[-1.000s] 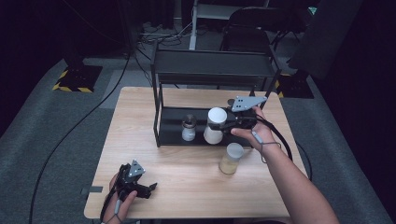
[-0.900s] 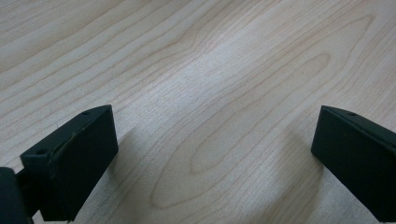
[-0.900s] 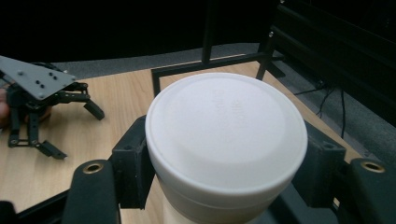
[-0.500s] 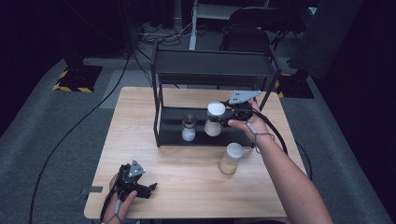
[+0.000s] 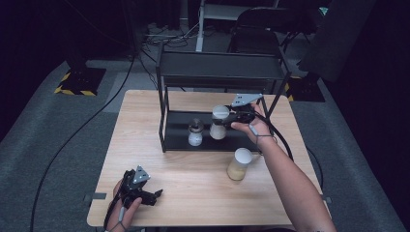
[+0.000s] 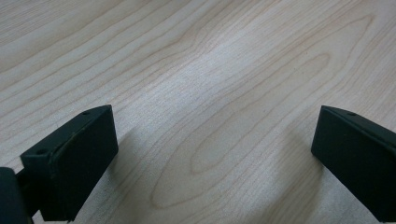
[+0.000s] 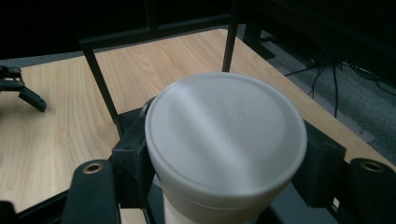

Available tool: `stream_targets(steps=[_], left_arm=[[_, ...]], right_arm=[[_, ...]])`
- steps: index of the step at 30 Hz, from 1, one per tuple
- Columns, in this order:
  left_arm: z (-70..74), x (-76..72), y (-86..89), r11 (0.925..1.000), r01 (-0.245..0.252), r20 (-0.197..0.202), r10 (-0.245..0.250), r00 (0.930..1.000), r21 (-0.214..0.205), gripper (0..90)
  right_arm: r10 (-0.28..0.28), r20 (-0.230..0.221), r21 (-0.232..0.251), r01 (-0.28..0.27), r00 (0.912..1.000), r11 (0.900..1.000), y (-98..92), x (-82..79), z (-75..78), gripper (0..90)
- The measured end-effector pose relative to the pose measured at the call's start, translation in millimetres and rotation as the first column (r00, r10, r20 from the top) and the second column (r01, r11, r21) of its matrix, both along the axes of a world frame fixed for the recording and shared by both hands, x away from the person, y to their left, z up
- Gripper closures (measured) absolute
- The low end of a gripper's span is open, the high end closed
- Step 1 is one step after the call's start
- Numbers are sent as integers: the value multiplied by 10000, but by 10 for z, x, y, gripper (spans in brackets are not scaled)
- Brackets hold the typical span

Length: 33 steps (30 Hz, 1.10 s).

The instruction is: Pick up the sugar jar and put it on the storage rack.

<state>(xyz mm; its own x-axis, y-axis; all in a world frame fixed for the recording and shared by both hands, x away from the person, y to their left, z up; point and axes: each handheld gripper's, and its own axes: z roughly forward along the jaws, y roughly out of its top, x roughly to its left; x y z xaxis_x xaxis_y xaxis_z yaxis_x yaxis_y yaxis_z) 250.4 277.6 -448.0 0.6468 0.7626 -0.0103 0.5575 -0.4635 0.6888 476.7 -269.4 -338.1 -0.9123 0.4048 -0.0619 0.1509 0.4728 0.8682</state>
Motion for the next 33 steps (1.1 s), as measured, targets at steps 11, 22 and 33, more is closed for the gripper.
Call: stream_targets(steps=[11,22,33], left_arm=[[0,0,0,10000,7,6,-7,10000,9,5],[1,-1,-1,10000,-9,-10,9,10000,0,5],[1,-1,-1,10000,-11,-7,11,10000,0,5]], right_arm=[[-218,-315,-169,213,9993,9996,38,100,-188,338],[-259,-600,-379,237,9979,9990,102,159,-305,337],[-260,-699,-251,243,9972,9994,69,181,-349,337]])
